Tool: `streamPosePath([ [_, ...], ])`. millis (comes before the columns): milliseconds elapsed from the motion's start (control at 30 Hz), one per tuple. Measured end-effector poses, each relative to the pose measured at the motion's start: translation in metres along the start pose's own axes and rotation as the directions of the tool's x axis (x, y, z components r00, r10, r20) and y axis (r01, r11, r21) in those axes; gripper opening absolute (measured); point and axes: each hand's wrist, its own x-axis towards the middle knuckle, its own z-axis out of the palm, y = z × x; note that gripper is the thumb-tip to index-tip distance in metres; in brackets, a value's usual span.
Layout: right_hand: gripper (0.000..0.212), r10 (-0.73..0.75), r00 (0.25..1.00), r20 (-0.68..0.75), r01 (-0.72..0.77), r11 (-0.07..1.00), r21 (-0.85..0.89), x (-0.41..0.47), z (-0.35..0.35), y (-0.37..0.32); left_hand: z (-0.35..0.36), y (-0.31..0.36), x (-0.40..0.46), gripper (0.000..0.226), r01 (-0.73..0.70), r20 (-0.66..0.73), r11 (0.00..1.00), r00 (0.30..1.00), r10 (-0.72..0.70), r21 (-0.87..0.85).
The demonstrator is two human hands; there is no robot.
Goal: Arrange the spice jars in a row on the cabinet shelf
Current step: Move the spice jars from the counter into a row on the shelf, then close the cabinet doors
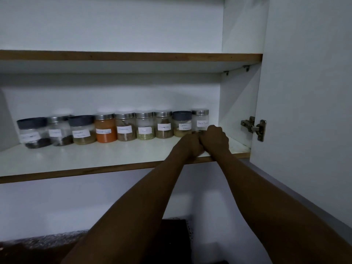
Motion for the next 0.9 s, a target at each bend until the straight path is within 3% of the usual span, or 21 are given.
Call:
streamPosePath([
  [100, 0.015, -0.028, 0.999, -0.016, 0.027, 0.999, -0.016, -0.037, -0.006, -0.018, -0.014, -0.002, -0.035, 0.028, 0.042, 0.038, 0.998, 0.998, -0.044, 0.049],
  [200, 0.022, -0.028, 0.998, -0.051, 0.027, 0.999, -0.021, -0.075, -0.009, -0.039, -0.026, -0.008, -0.072, 0.023, 0.040, -0.026, 0.998, 0.999, -0.038, 0.047],
  [300, 0.019, -0.103, 0.995, -0.008, 0.103, 0.984, 0.143, -0.117, -0.013, -0.069, -0.046, -0.023, -0.119, 0.019, 0.052, -0.135, 0.999, 0.989, -0.053, -0.015],
  [400, 0.019, -0.184, 0.983, 0.013, 0.170, 0.930, 0.326, -0.158, -0.013, -0.114, -0.074, -0.040, -0.173, 0.037, 0.053, -0.246, 0.998, 0.967, -0.058, -0.025],
  [500, 0.023, -0.271, 0.963, 0.016, 0.232, 0.852, 0.469, -0.209, -0.011, -0.179, -0.118, -0.062, -0.242, 0.042, 0.013, -0.374, 1.000, 0.927, -0.019, -0.019],
  [600, 0.031, -0.374, 0.927, -0.008, 0.313, 0.763, 0.565, -0.259, -0.010, -0.252, -0.174, -0.079, -0.309, 0.038, -0.003, -0.510, 0.999, 0.860, 0.026, 0.047],
  [700, 0.045, -0.466, 0.884, -0.034, 0.361, 0.635, 0.683, -0.308, -0.016, -0.325, -0.233, -0.090, -0.368, 0.038, 0.128, -0.628, 0.969, 0.778, 0.035, 0.212],
  [900, 0.053, -0.597, 0.799, -0.071, 0.395, 0.434, 0.810, -0.395, -0.046, -0.448, -0.331, -0.087, -0.488, 0.044, 0.431, -0.865, 0.826, 0.485, 0.128, 0.364],
])
